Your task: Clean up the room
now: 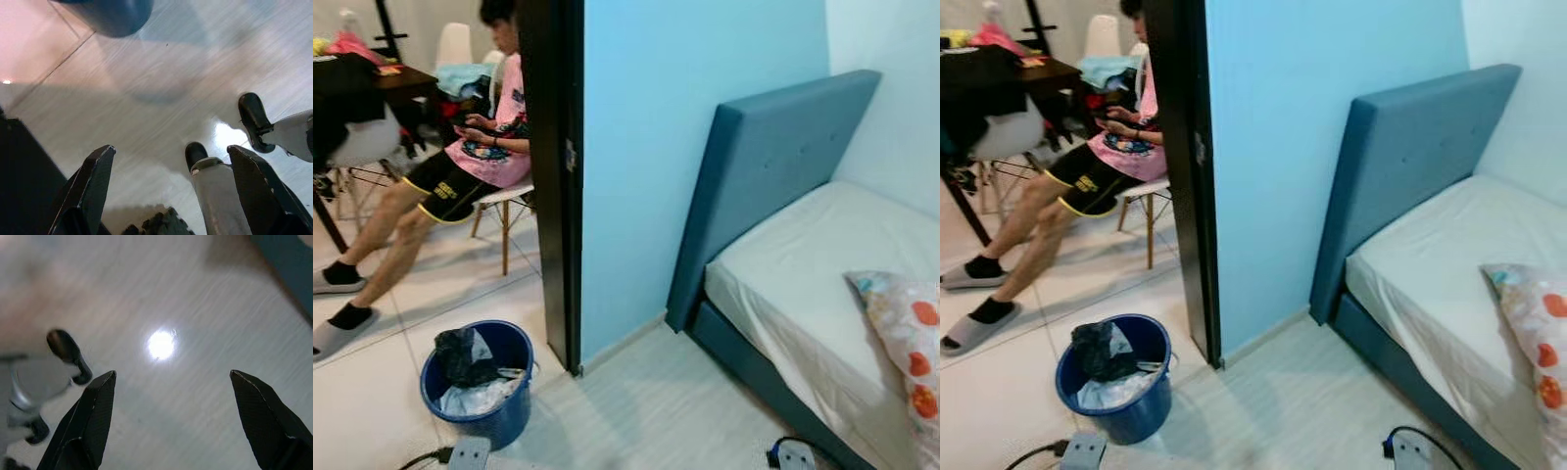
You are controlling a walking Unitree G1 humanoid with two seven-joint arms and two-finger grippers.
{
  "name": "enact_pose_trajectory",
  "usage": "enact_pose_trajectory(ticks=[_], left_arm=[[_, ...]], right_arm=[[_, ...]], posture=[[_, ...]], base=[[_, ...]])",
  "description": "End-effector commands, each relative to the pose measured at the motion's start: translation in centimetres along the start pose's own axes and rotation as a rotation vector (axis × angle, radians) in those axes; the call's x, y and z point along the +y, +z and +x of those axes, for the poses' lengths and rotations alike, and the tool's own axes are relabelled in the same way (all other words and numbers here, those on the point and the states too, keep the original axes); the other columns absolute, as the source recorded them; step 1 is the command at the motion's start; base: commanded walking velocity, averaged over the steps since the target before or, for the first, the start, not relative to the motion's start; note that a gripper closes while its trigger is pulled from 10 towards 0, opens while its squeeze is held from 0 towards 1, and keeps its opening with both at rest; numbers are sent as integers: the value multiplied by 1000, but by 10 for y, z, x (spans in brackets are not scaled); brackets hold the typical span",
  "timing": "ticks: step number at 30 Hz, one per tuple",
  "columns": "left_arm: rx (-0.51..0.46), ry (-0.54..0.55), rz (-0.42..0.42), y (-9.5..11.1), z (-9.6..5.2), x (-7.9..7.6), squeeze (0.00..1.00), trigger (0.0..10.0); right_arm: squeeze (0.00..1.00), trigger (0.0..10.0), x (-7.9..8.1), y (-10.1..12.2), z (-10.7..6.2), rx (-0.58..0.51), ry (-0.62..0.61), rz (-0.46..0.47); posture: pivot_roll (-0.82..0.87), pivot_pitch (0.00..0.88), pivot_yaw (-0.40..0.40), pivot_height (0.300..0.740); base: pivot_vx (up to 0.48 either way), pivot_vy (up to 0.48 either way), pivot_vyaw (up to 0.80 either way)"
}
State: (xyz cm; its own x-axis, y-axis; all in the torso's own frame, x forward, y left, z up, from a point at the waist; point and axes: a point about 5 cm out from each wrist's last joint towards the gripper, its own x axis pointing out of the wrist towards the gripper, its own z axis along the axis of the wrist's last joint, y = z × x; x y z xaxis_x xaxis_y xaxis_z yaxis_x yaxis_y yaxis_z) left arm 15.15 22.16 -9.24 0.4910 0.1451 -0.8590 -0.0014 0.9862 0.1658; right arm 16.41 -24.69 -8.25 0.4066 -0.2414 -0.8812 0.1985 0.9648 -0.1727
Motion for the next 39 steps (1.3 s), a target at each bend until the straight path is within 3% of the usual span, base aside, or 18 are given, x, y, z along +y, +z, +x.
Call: enact_pose_trajectory(ticks=[1, 6, 8, 9, 11, 14, 21, 31, 35, 39], left_arm=[[5, 11, 15, 1, 0, -2, 0, 10000], [-11, 128, 50, 11, 1, 13, 0, 10000], [-13, 140, 108, 9, 0, 18, 0, 10000], [-13, 140, 108, 9, 0, 18, 0, 10000], [-9, 118, 181, 3, -1, 16, 0, 10000], [15, 80, 206, -11, -3, 9, 0, 10000], [73, 45, 198, -32, -6, 1, 0, 10000], [47, 44, 236, -18, -3, 1, 0, 10000], [20, 39, 254, -3, 0, 0, 0, 10000], [11, 33, 261, 2, 1, -2, 0, 10000]], right_arm=[[0, 10000, -2, 0, 0, -4, -8, 39], [0, 10000, -1, 33, -1, -133, 27, 64], [0, 10000, 14, 63, -4, -217, 90, 41], [0, 10000, 14, 63, -4, -217, 90, 41], [0, 10000, 28, 78, -6, -241, 138, 95], [0, 10000, 35, 77, -6, -232, 156, 166], [0, 10000, 34, 69, -5, -223, 168, 225], [0, 10000, 30, 78, -7, -259, 179, 294], [0, 10000, 31, 86, -8, -292, 170, 193], [0, 10000, 33, 88, -9, -300, 187, 194]], posture=[[-130, 0, -69, 740], [-85, 0, -99, 740], [-50, 3, -122, 740], [-50, 3, -122, 740], [-33, 7, -126, 740], [-17, 13, -122, 740], [-49, 25, -100, 740], [-75, 23, -79, 740], [-94, 0, -67, 740], [-100, 0, -64, 740]], base=[[0, 0, -738], [0, 0, -738], [0, 0, -738], [0, 0, -738], [0, 0, -738], [0, 0, -735], [0, 0, -735], [0, 0, -733], [0, 0, -731], [0, 0, -731]])
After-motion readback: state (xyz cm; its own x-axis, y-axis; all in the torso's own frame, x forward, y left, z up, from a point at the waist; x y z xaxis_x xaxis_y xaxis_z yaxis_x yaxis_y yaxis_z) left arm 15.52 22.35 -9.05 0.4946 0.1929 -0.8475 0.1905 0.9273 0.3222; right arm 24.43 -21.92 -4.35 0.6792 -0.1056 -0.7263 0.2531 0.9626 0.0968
